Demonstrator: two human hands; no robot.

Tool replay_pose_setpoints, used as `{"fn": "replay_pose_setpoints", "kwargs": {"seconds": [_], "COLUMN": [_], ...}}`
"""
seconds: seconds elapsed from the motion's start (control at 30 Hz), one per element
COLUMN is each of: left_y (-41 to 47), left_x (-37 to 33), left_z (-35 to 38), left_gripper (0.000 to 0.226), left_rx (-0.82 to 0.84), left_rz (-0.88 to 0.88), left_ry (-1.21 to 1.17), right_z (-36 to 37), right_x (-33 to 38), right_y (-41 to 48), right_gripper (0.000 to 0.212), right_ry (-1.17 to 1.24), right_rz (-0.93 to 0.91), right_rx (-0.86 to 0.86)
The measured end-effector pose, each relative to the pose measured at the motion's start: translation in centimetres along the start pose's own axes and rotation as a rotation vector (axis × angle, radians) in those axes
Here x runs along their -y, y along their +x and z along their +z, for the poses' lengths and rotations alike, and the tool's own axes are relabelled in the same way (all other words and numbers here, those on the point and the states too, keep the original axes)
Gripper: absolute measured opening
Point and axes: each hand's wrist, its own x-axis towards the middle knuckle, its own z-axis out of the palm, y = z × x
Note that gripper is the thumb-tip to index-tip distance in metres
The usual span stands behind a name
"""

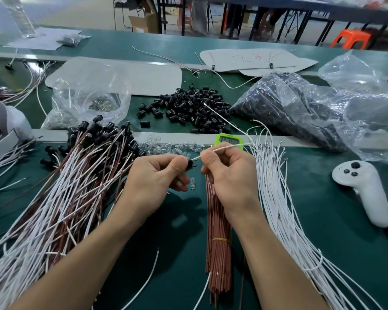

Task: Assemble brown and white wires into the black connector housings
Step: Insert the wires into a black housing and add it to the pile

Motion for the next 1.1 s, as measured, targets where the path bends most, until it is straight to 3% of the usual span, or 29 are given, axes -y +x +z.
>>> {"fn": "replay_pose_setpoints", "kwargs": {"seconds": [0.03, 0.1, 0.27, 0.5, 0.87, 1.1], "left_y": [-0.05, -0.09, 0.15, 0.13, -0.07, -0.28], "left_x": [-0.03, 0.23, 0.41, 0.5, 0.48, 0.52], "left_z": [-0.01, -0.13, -0.22, -0.41, -0.8, -0.6], "left_gripper": [0.009, 0.027, 0.019, 0.02, 0.029, 0.038], "left_rx": [0.019, 0.031, 0.033, -0.013, -0.039, -0.129], "left_rz": [0.003, 0.015, 0.014, 0.09, 0.149, 0.228], "left_ry": [0.016, 0.072, 0.05, 0.082, 0.114, 0.174], "right_z": [0.01, 0.14, 0.29, 0.1, -0.08, 0.15], "right_x": [-0.07, -0.15, 0.12, 0.36, 0.78, 0.35], "right_y": [0.02, 0.01, 0.0, 0.01, -0.04, -0.11], "right_gripper": [0.019, 0.023, 0.029, 0.025, 0.021, 0.023], "right_ry": [-0.021, -0.041, -0.003, -0.016, 0.153, 0.057], "right_rz": [0.004, 0.019, 0.051, 0.072, 0.16, 0.158], "right_rx": [-0.009, -0.02, -0.002, 0.086, 0.112, 0.066]}}
